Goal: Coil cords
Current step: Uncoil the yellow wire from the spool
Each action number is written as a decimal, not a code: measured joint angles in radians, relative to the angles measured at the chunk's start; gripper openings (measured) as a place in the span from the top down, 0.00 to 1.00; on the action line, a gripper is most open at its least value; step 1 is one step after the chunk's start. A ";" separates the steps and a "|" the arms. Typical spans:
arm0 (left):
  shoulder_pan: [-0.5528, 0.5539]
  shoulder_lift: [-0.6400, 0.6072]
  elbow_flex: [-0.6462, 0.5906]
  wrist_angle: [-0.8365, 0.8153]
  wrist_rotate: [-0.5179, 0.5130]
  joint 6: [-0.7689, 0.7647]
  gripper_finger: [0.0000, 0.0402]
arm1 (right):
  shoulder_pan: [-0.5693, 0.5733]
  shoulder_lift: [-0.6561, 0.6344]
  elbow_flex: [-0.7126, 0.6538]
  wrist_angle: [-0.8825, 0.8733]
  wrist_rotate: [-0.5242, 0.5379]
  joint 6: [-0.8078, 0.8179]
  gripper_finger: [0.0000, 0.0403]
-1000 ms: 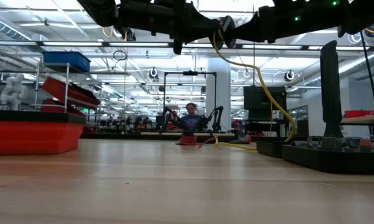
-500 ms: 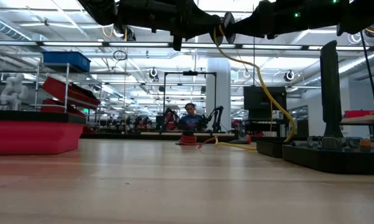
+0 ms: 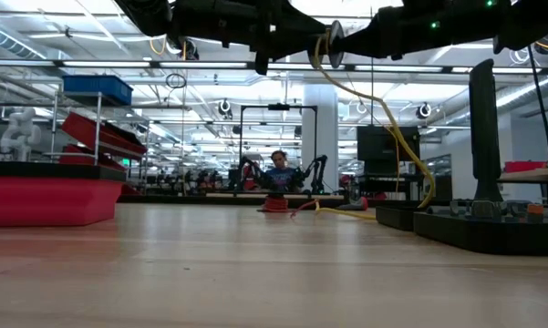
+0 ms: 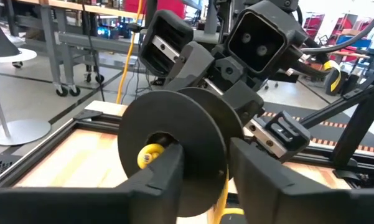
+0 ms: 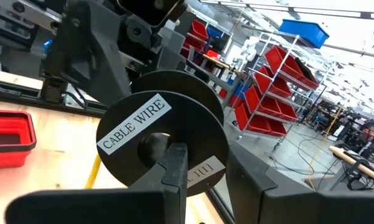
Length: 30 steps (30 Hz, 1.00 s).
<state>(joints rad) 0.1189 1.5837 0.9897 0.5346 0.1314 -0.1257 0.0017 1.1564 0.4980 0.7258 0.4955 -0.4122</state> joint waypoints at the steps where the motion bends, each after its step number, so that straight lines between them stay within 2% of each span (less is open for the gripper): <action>1: 0.001 0.000 0.000 0.000 0.000 0.000 0.64 | 0.000 0.000 0.000 0.000 0.003 0.000 0.84; 6: 0.002 0.000 0.001 -0.013 0.001 0.000 0.49 | 0.000 0.000 0.000 -0.005 0.017 -0.005 0.84; 10: 0.003 -0.001 0.002 -0.068 0.000 0.002 0.43 | 0.000 0.000 -0.002 -0.013 0.028 -0.019 0.84; 17: 0.004 -0.002 -0.014 -0.139 -0.053 0.004 0.42 | 0.000 -0.017 -0.002 0.003 0.053 -0.012 0.84; 23: 0.010 0.000 -0.051 -0.115 -0.050 0.001 0.42 | 0.022 -0.083 0.000 -0.016 0.054 -0.025 0.99; 30: 0.015 0.000 -0.055 -0.080 -0.084 0.009 0.42 | 0.025 -0.134 0.000 -0.106 0.046 0.004 1.00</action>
<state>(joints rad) 0.1341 1.5841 0.9348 0.4548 0.0471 -0.1171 0.0262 1.0221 0.4980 0.6199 0.5413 -0.4078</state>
